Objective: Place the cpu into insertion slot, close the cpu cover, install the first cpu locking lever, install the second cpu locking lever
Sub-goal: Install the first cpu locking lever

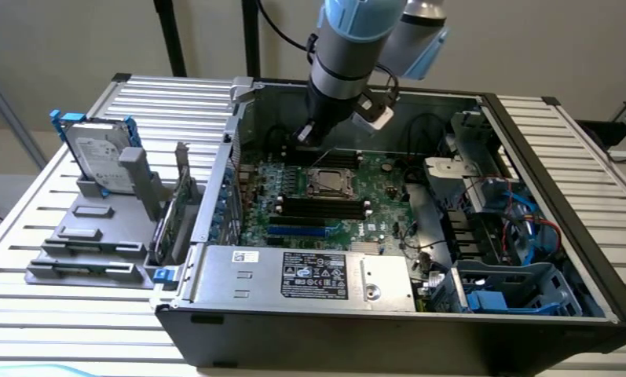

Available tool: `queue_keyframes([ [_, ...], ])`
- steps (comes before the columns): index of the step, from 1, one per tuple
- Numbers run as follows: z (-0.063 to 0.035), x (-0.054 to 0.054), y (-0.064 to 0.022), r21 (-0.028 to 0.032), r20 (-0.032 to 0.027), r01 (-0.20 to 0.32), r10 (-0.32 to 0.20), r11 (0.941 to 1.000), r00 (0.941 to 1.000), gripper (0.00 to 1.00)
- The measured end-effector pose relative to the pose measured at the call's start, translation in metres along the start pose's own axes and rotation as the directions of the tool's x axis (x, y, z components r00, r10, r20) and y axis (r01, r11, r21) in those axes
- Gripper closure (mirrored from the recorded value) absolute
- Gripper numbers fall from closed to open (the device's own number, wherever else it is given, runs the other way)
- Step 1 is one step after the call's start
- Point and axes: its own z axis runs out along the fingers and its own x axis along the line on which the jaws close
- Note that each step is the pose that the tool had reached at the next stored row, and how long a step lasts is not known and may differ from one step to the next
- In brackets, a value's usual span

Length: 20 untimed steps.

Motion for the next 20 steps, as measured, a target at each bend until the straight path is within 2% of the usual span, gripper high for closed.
queue_keyframes([
  [16, 0.0259, -0.010, 0.0091, -0.0005, 0.0022, 0.003, -0.003, 1.0000, 1.0000, 0.89],
  [18, 0.0284, -0.011, 0.0097, -0.0031, 0.0059, 0.003, -0.003, 1.0000, 1.0000, 0.89],
  [20, 0.0293, -0.011, 0.0100, -0.0104, 0.0150, 0.002, -0.002, 0.9999, 0.9999, 0.89],
])
